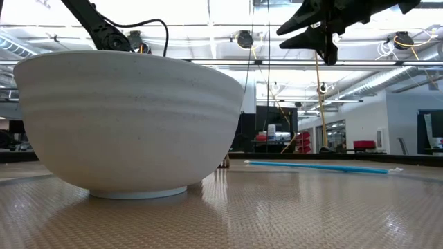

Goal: Pick & Place Utensil
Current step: Put the yellow spoon into the white bowl on the mat

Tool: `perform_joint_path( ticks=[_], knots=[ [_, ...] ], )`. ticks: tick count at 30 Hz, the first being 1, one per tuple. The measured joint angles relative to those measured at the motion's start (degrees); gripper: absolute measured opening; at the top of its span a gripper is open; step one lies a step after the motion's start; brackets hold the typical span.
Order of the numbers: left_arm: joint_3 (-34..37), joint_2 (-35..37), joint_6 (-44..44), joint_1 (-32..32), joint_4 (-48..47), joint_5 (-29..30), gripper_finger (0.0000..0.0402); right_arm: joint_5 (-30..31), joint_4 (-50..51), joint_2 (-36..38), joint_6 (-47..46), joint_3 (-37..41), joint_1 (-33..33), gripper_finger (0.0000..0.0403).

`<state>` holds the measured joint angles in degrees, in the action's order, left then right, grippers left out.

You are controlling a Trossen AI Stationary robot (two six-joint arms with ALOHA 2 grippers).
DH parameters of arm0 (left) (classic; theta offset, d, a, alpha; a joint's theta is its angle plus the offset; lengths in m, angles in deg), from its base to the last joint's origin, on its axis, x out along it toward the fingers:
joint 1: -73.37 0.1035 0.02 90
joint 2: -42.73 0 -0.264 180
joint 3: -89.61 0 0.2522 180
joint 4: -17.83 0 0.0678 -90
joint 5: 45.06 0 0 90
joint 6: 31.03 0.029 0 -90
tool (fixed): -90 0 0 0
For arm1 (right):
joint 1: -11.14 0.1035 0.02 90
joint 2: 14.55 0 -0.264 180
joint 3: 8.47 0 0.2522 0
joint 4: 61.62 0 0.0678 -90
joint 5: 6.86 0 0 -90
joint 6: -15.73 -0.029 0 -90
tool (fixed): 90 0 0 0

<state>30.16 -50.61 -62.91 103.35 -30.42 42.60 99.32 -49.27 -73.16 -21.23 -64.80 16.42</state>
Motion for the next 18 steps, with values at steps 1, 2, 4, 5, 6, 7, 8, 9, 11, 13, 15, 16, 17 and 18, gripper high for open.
perform_joint_path(
  ticks=[1, 2, 4, 5, 6, 7, 8, 9, 11, 13, 15, 16, 17, 18],
  knots=[
    [0.00, 0.00, 0.31, 0.00, 0.01, -0.01, 0.0067, 0.00, 0.00, 0.00, 0.02, 0.00, 0.00, 0.0132],
    [0.00, -0.01, 0.72, -0.01, 0.01, 0.01, 0.0070, 0.00, 0.00, 0.00, 0.04, 0.00, 0.00, 0.0132],
    [0.00, -0.02, 1.49, -0.02, -0.01, 0.03, 0.0070, 0.00, 0.00, 0.00, 0.08, 0.00, 0.00, 0.0132],
    [0.02, -0.02, 1.81, -0.02, 0.00, 0.03, 0.0068, 0.00, 0.00, 0.00, 0.08, 0.00, 0.00, 0.0132],
    [0.02, -0.02, 2.03, -0.02, -0.01, 0.04, 0.0063, 0.00, 0.00, 0.00, 0.10, 0.00, 0.00, 0.0132],
    [0.02, -0.02, 2.27, -0.04, 0.01, 0.08, 0.0056, 0.00, 0.00, 0.00, 0.10, 0.00, 0.00, 0.0132],
    [0.02, 0.08, 2.47, -0.04, 0.01, 0.18, 0.0050, 0.00, 0.00, 0.00, 0.10, 0.00, 0.00, 0.0132],
    [0.06, 0.29, 2.77, -0.02, 0.01, 0.31, 0.0045, 0.00, 0.01, 0.00, 0.10, 0.00, 0.00, 0.0132],
    [0.13, 0.48, 3.07, -0.02, -0.10, 0.63, 0.0044, 0.00, 0.02, 0.00, 0.10, 0.00, 0.00, 0.0132],
    [0.13, 0.50, 3.25, 0.20, -0.07, 0.79, 0.0044, -0.01, 0.02, 0.00, 0.10, 0.00, 0.02, 0.0132],
    [0.13, 0.51, 3.65, 0.35, -0.13, 0.94, 0.0043, 0.00, 0.00, 0.00, 0.10, 0.00, 0.02, 0.0132],
    [0.13, 0.52, 3.95, 0.35, -0.17, 1.16, 0.0043, 0.00, 0.00, 0.00, 0.10, 0.00, 0.02, 0.0132],
    [0.11, 0.52, 4.21, 0.26, -0.19, 1.51, 0.0043, 0.00, 0.02, 0.00, 0.10, 0.00, 0.02, 0.0132],
    [0.11, 0.52, 4.35, 0.08, -0.19, 1.91, 0.0043, 0.00, 0.02, 0.00, 0.10, 0.00, 0.01, 0.0132]
  ],
)
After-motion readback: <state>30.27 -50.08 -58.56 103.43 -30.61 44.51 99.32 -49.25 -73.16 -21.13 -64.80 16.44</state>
